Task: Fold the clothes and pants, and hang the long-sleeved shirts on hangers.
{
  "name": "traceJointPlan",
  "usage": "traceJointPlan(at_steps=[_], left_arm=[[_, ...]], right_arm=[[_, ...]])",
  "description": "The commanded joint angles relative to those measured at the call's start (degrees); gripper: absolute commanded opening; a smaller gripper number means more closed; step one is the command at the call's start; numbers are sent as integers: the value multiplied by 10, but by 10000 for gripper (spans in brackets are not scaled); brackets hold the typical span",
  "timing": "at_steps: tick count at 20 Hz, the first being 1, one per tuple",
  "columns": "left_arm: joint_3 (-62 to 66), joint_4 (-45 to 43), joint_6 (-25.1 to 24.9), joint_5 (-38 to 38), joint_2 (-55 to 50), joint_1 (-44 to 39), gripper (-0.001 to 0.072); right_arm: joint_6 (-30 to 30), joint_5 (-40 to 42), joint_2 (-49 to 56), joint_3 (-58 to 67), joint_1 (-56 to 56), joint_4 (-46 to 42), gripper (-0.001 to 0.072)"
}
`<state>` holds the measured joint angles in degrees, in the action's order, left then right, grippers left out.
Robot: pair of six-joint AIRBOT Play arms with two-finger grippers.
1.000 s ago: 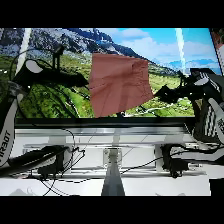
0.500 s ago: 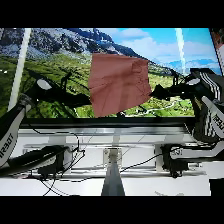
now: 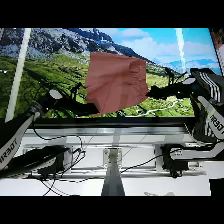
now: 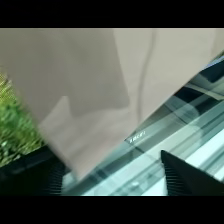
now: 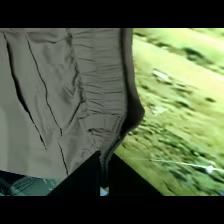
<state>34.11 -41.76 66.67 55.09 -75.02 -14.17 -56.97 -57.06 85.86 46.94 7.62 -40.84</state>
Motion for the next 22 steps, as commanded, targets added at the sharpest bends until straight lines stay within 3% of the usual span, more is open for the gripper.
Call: traceJointPlan(at_steps=[1, 2, 4, 5, 8, 11, 17, 19, 22], left_arm=[[-7, -7, 0, -53, -1, -20, 348], [-7, -11, 0, -63, -1, -11, 193], [-6, -15, 0, -80, 0, 19, 106], [-2, -15, 0, -79, 0, 41, 8], [24, -15, -4, -75, 28, 102, 6], [79, -35, -41, -75, 91, 143, 5], [238, -127, -41, -86, 267, 150, 5], [276, -150, -41, -127, 342, 150, 5], [287, -153, -41, -250, 464, 150, 6]], right_arm=[[2, 24, 0, 0, -38, 0, 19], [2, 24, -1, 0, -42, -1, 18], [2, 27, -11, 0, -45, -2, 19], [3, 28, -23, 0, -45, -2, 19], [16, 26, -88, 0, -45, -3, 18], [57, 22, -191, 0, -63, -2, 18], [66, 21, -379, 72, -175, 8, 19], [61, 20, -424, 120, -203, 33, 19], [60, 21, -480, 186, -227, 93, 19]])
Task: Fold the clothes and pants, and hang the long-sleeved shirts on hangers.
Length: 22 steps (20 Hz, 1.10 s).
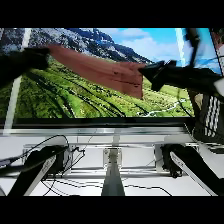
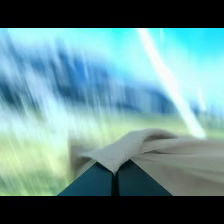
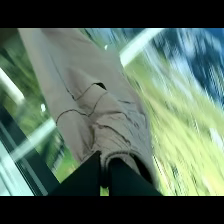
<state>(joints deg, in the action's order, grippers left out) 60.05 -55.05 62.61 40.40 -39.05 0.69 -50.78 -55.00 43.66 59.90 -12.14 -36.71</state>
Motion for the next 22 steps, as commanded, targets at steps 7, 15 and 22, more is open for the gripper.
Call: traceJointPlan(at_steps=[7, 15, 22], left_arm=[[26, -31, 7, 13, 248, 1, 4], [-77, 43, 1, 51, -96, -16, 4], [-64, 148, -52, -3, -392, -94, 5]], right_arm=[[-131, -45, -110, 84, -33, 126, 18], [-280, 73, 58, -68, -33, -17, 19], [-281, 300, 296, -71, -7, -113, 19]])
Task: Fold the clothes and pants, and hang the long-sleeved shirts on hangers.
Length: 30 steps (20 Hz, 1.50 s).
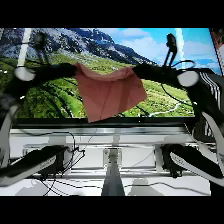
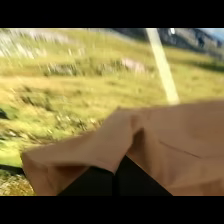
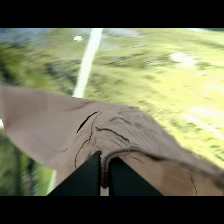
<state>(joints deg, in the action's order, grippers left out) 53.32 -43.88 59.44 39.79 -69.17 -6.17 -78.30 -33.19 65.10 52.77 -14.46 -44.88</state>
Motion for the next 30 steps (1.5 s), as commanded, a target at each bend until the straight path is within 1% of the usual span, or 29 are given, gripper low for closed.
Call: traceJointPlan(at_steps=[1, 2, 4, 7, 8, 10, 12, 13, 14, 15, 16, 17, 18, 21, 22, 23, 28, 30], left_arm=[[3, 35, -20, 20, -94, -28, 5], [3, 32, -21, 46, -92, -29, 4], [3, 33, -14, 137, -86, -29, 4], [2, 34, 35, 321, -83, -51, 4], [-1, 35, 46, 350, -83, -68, 4], [-13, 34, 58, 352, -85, -112, 4], [-22, 29, 65, 349, -89, -154, 5], [-23, 12, 75, 349, -92, -169, 4], [-23, -15, 84, 348, -93, -179, 5], [-23, -40, 90, 349, -96, -185, 11], [-23, -43, 97, 353, -98, -187, 223], [-23, -36, 99, 355, -97, -187, 637], [-23, -25, 109, 355, -97, -187, 699], [-23, 1, 109, 351, -97, -187, 698], [-23, 5, 109, 349, -97, -187, 697], [-23, 9, 109, 348, -97, -187, 697], [-23, 11, 122, 347, -97, -187, 696], [-23, 11, 122, 347, -97, -187, 695]], right_arm=[[-5, 62, 94, 4, 34, -34, 18], [-5, 36, 98, 4, 54, -36, 18], [-1, -51, 94, 5, 103, -50, 18], [1, -214, 96, 4, 177, -106, 18], [14, -257, 96, 4, 193, -127, 18], [25, -308, 96, 4, 207, -150, 18], [26, -336, 96, 4, 209, -155, 18], [31, -343, 96, 4, 209, -155, 18], [36, -341, 96, 4, 209, -155, 50], [56, -327, 96, 4, 209, -155, 378], [71, -307, 96, 4, 209, -156, 720], [74, -286, 96, 4, 209, -156, 718], [74, -265, 96, 4, 209, -156, 718], [72, -190, 98, 5, 209, -156, 715], [70, -181, 105, 9, 209, -157, 709], [68, -195, 122, 23, 209, -160, 697], [72, -339, 265, 149, 209, -160, 691], [94, -418, 321, 199, 209, -160, 689]])
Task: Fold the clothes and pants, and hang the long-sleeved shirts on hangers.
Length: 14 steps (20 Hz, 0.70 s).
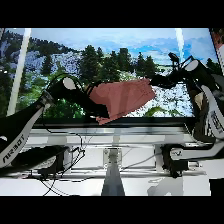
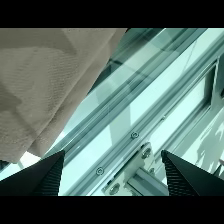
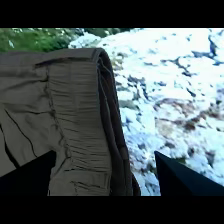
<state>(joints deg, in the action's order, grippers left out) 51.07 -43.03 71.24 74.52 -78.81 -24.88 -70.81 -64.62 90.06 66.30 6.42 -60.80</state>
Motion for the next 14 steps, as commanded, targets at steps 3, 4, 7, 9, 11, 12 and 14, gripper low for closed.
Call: traceJointPlan(at_steps=[3, 4, 7, 9, 11, 12, 14], left_arm=[[0, 2, 4, -1, 0, 0, 695], [0, 2, 4, -1, -1, 0, 695], [0, -3, 3, -3, -1, 0, 695], [0, -16, 4, -12, -1, 0, 695], [0, -24, 4, -28, -1, 0, 695], [0, -24, 3, -37, -1, 0, 695], [0, -31, 3, -56, 0, 1, 695]], right_arm=[[57, -173, 122, 96, 0, -1, 690], [60, -165, 131, 96, 0, 0, 689], [83, -172, 156, 96, -1, 61, 560], [121, -175, 162, 94, -5, 123, 548], [156, -165, 162, 94, -18, 152, 525], [178, -160, 162, 94, -26, 156, 266], [179, -146, 159, 94, -36, 156, 19]])
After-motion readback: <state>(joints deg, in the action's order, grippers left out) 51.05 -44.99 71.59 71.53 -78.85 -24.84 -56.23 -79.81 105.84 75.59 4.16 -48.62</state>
